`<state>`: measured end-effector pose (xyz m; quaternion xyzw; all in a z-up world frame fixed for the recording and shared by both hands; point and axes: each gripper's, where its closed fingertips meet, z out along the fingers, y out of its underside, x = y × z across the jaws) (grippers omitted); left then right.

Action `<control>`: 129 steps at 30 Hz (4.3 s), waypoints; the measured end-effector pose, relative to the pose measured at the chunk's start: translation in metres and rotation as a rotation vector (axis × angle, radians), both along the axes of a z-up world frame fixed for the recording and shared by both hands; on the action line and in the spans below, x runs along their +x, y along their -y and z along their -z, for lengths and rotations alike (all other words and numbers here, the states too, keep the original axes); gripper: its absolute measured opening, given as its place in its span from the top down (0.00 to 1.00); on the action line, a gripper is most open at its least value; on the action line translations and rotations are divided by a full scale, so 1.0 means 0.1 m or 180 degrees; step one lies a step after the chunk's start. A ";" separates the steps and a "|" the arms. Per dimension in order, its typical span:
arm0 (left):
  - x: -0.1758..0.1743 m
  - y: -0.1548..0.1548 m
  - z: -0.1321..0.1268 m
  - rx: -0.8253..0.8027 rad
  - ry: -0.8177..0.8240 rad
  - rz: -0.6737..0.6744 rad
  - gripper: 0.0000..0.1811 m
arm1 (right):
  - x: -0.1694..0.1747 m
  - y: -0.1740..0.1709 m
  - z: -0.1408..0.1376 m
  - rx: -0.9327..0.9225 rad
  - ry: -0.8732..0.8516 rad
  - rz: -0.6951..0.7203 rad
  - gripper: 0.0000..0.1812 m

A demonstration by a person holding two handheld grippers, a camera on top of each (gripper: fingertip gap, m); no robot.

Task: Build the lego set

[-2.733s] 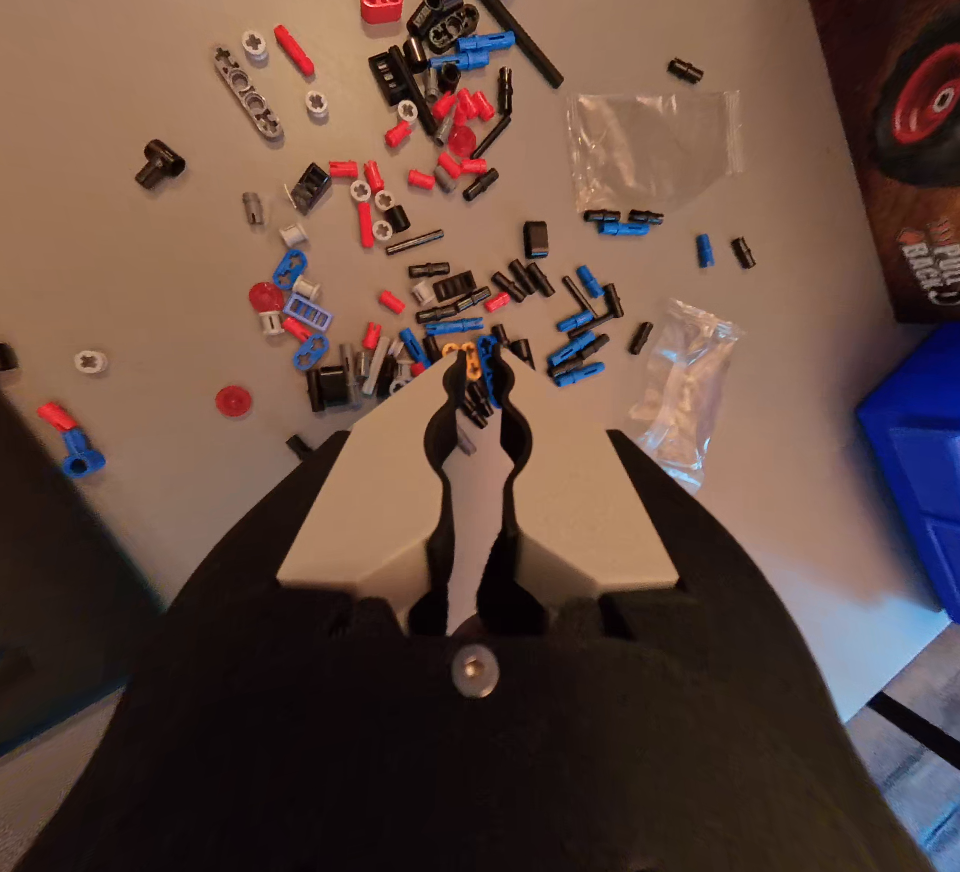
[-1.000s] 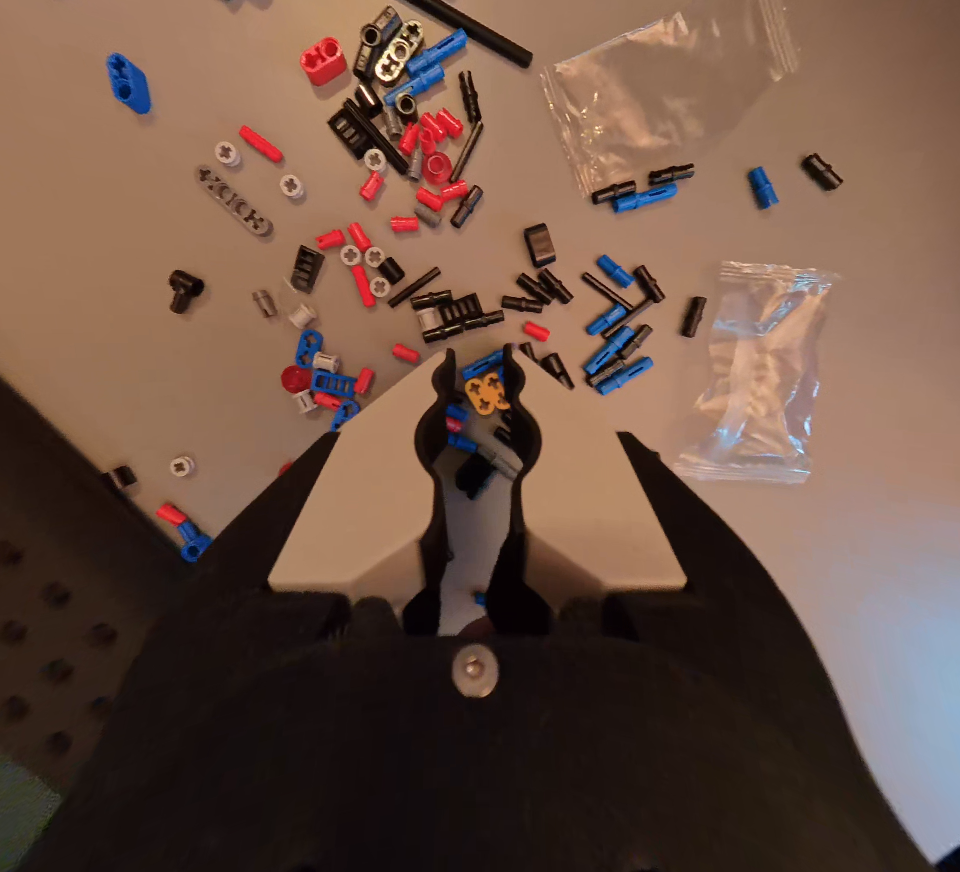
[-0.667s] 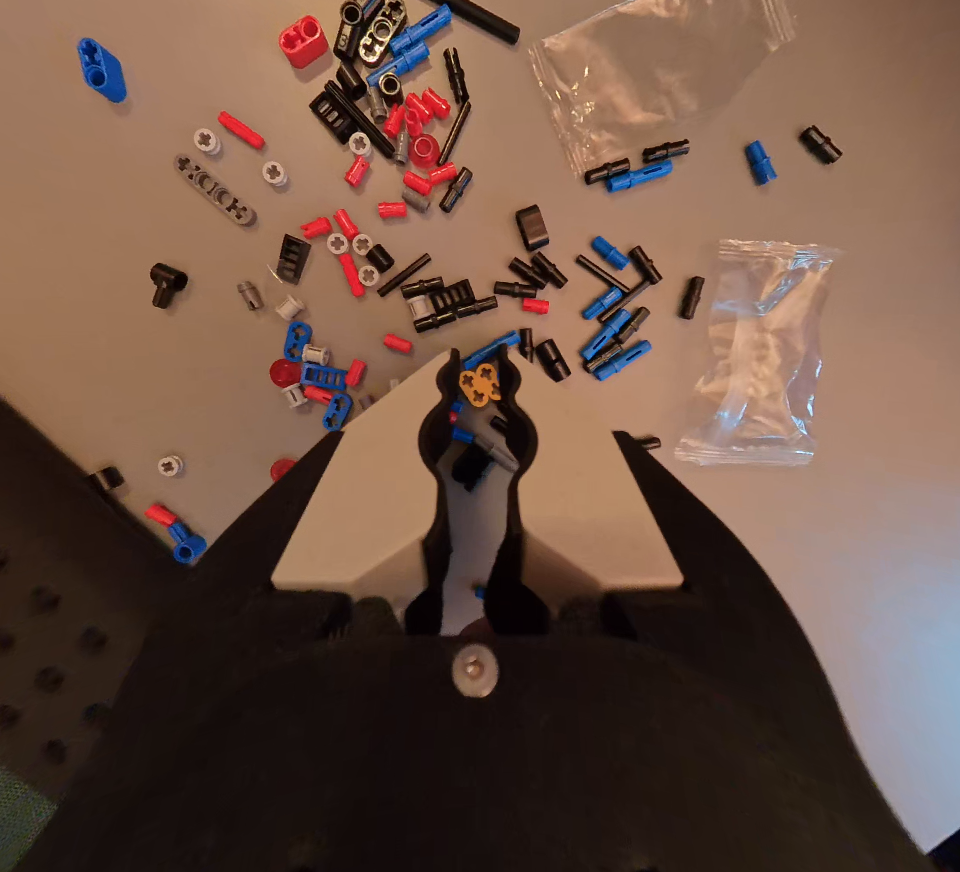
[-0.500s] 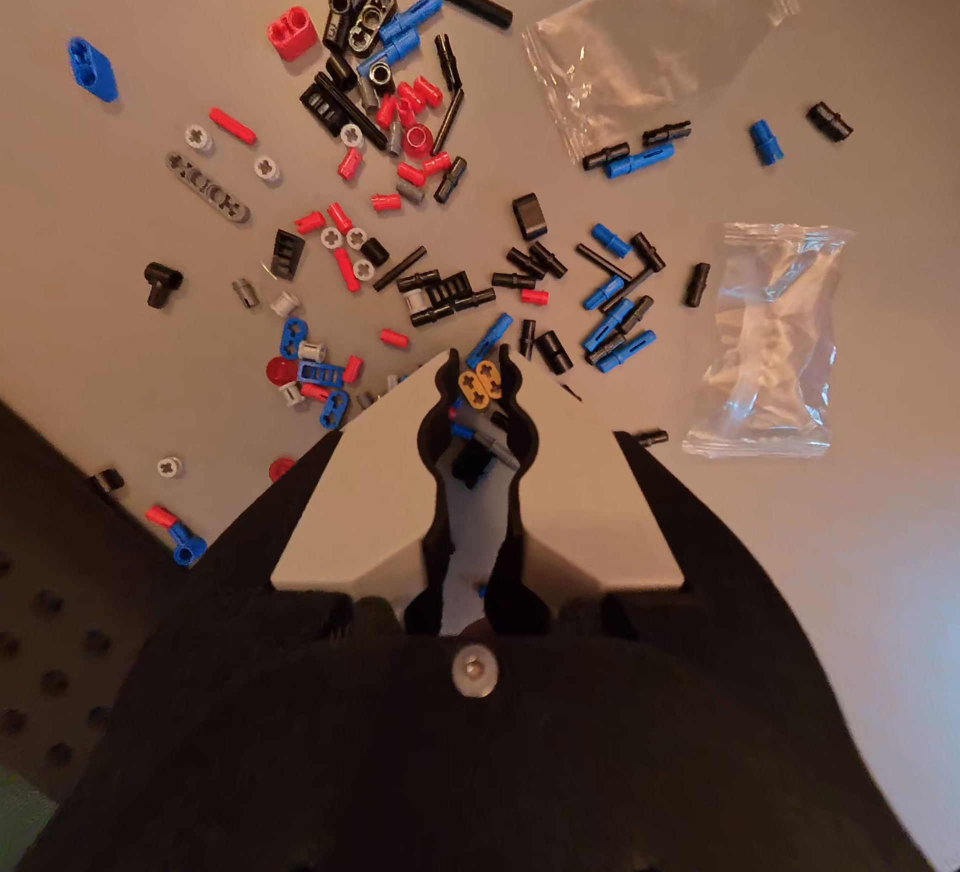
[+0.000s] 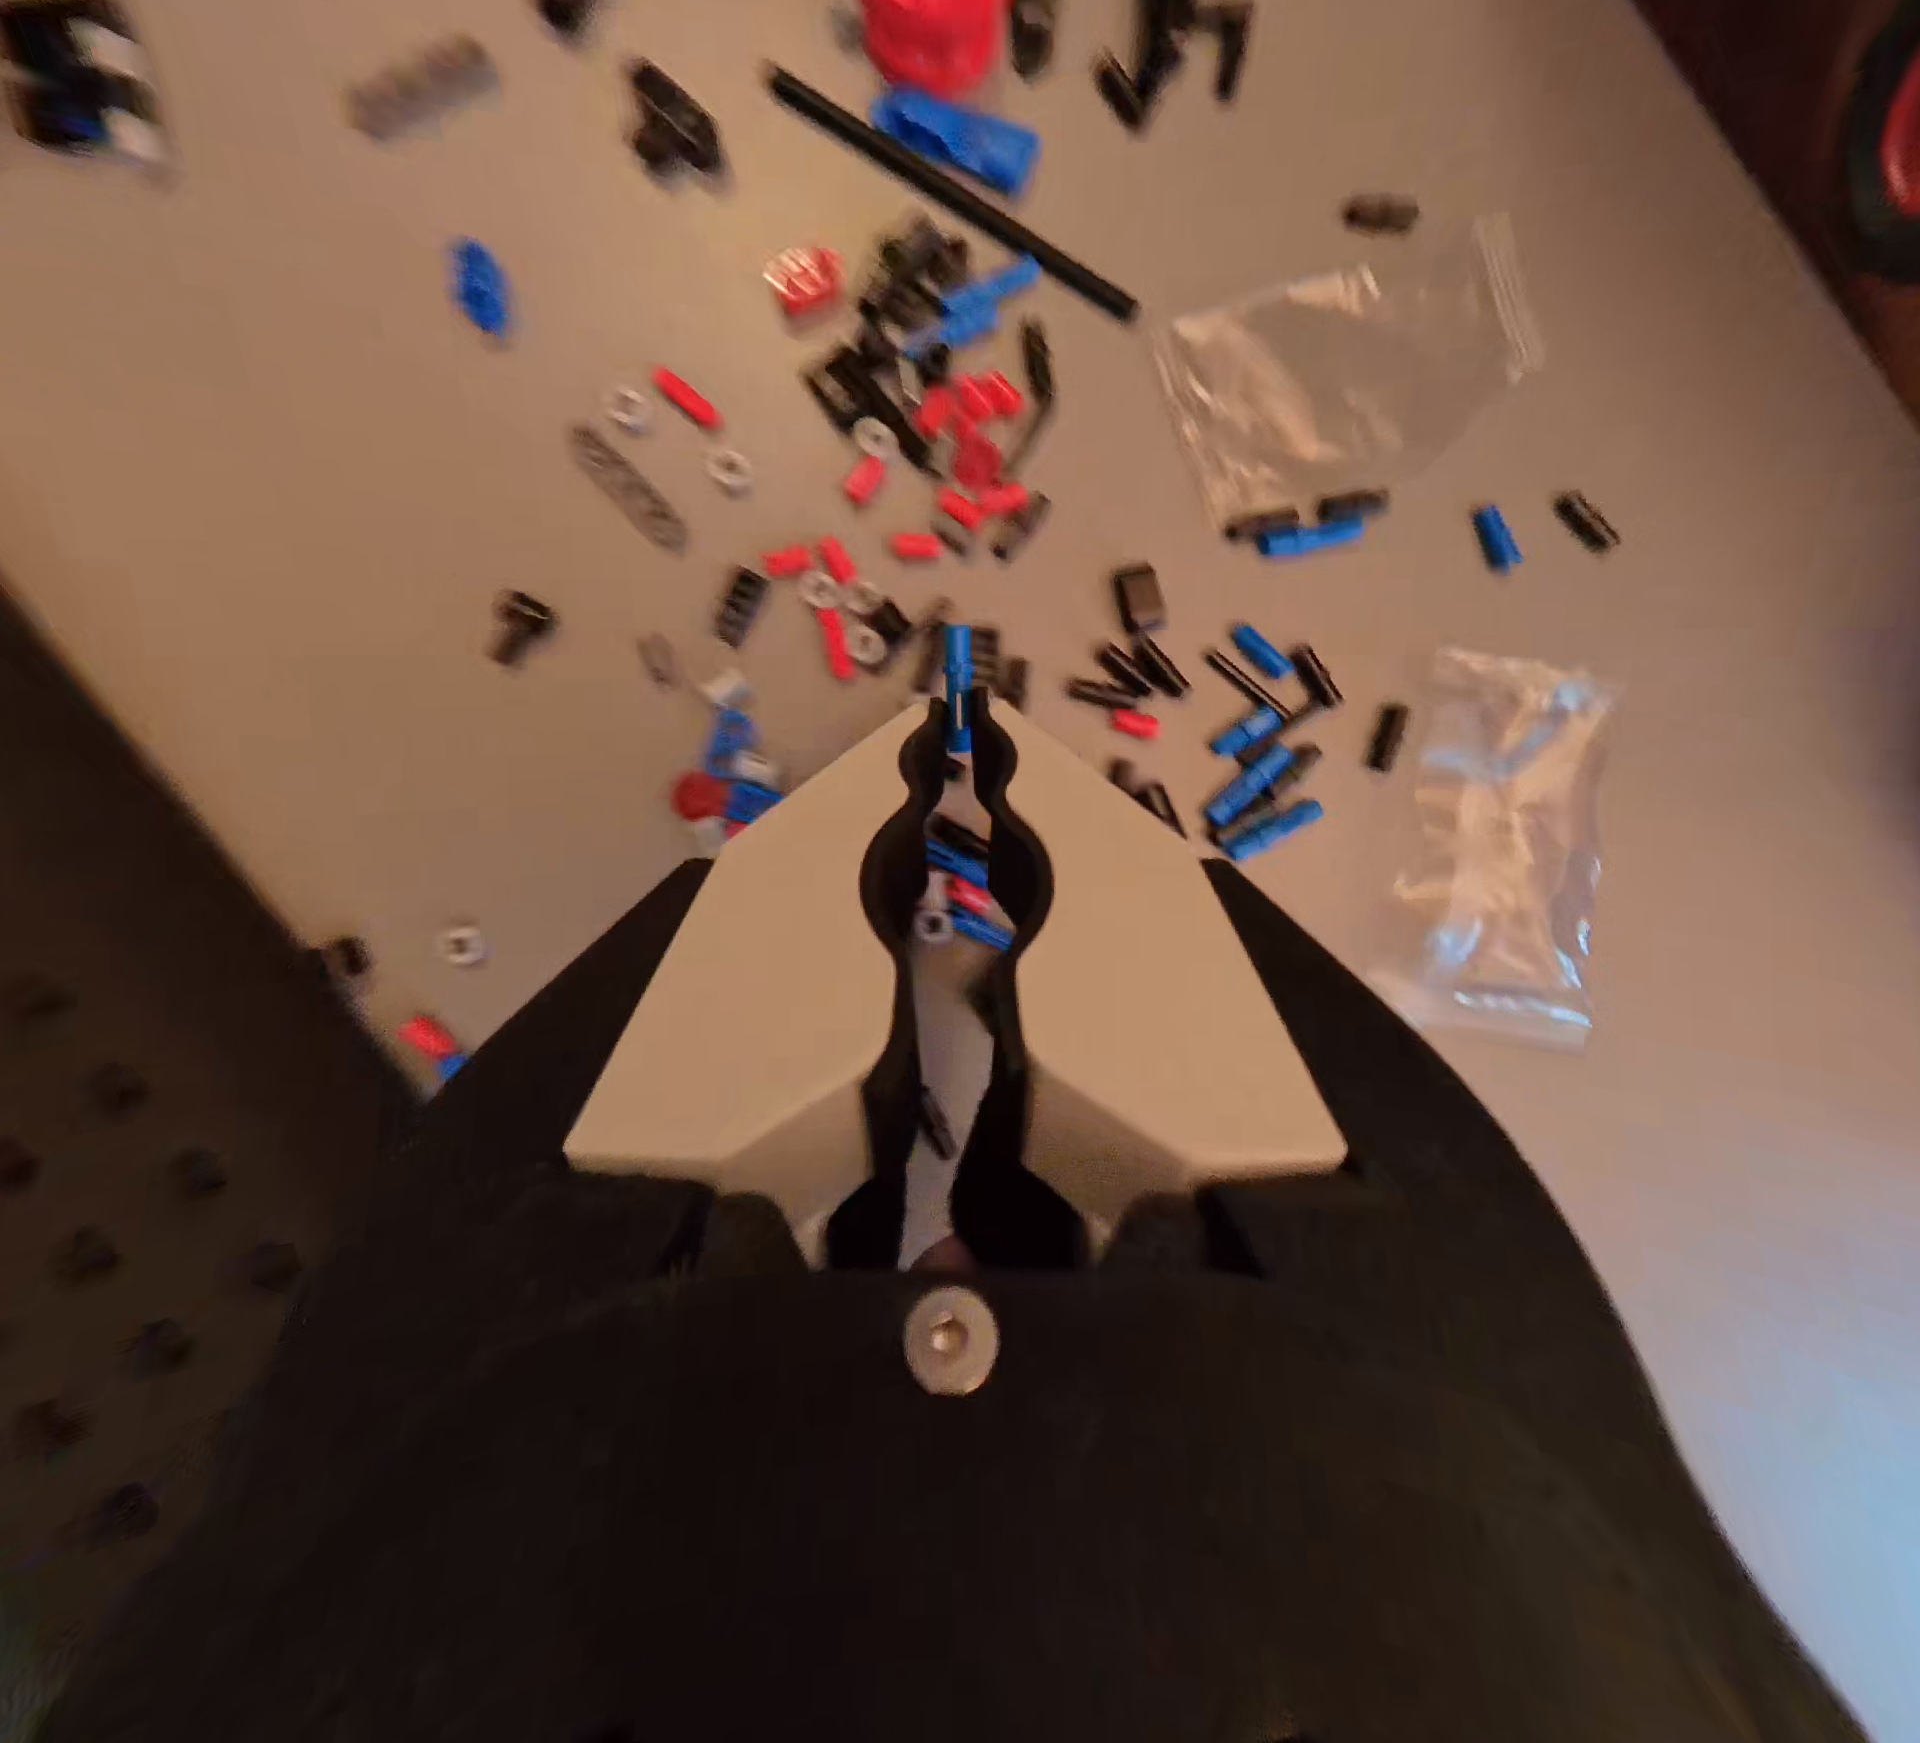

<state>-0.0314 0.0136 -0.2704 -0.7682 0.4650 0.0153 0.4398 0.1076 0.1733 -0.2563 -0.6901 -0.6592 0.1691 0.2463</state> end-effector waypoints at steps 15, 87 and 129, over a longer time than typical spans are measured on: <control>0.05 0.01 0.14 -0.0772 -0.0609 0.0463 0.90 | -0.96 1.49 0.21 -0.0254 -0.0149 -0.1334 0.99; 0.34 -0.15 0.08 0.0474 -0.1034 0.0391 0.96 | -0.94 1.43 0.19 0.1451 -0.0257 -0.1296 1.00; 0.42 -0.11 0.13 0.0557 -0.1041 0.0426 0.96 | -0.60 0.82 -0.14 0.1222 -0.0579 -0.0808 1.00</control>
